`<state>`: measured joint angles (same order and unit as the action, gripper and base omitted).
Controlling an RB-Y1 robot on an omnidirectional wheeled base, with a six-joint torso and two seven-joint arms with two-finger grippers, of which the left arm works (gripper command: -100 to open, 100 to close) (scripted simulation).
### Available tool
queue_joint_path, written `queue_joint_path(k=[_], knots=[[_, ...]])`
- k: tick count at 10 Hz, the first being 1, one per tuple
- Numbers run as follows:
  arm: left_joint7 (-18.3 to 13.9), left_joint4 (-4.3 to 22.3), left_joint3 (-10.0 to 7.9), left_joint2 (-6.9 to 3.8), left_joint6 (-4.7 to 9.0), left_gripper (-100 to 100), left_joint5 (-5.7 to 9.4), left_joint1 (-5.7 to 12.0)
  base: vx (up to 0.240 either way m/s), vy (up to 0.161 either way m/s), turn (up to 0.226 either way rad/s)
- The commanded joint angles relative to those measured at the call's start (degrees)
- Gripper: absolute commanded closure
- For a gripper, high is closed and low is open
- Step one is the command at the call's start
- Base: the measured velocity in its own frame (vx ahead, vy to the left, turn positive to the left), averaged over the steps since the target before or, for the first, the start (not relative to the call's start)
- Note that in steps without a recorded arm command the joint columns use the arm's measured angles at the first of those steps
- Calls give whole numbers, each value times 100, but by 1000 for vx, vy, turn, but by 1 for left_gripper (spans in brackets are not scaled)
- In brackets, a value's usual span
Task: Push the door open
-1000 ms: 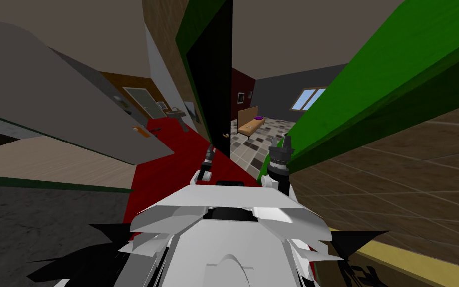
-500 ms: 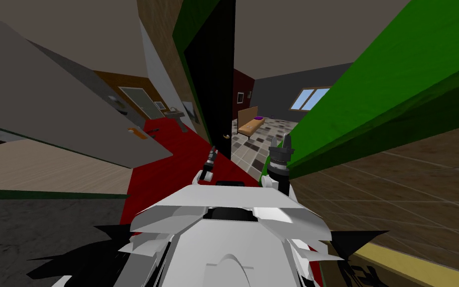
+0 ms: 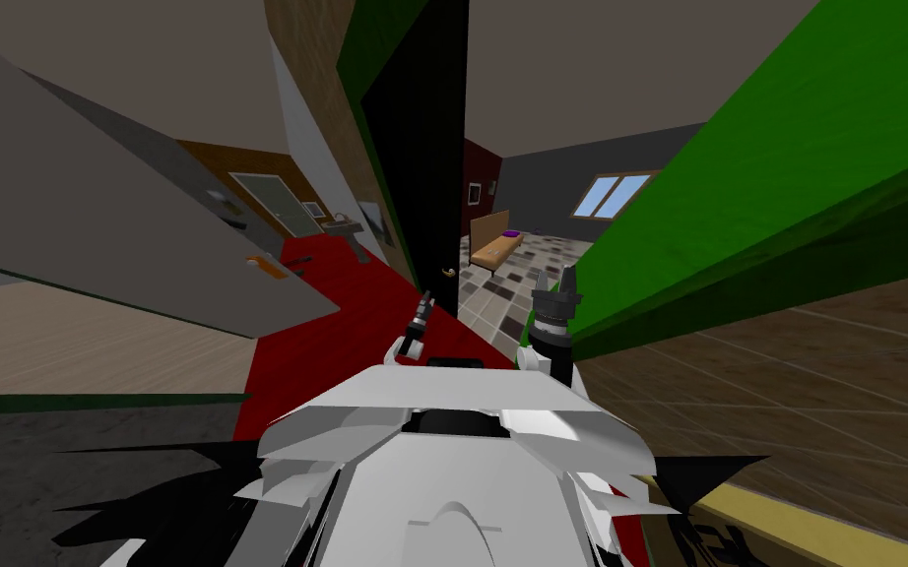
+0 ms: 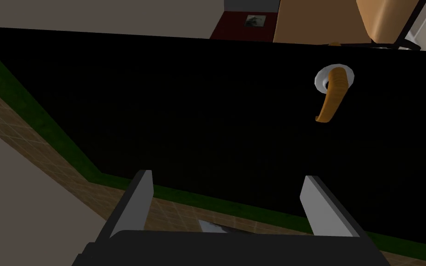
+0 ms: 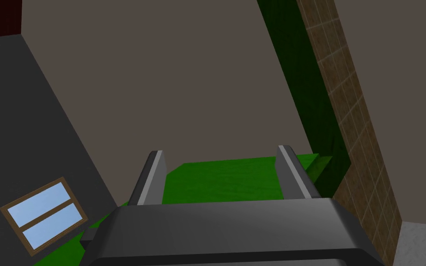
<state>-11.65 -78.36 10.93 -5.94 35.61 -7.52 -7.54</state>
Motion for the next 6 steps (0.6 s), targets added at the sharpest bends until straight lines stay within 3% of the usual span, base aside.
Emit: queue_joint_path(k=[1, 6], knots=[[-25, 286, 54, 2, 82, -100, -24, 140, 96, 69, -28], [-103, 964, 248, -2, 283, -100, -105, 420, 94, 65, -28]])
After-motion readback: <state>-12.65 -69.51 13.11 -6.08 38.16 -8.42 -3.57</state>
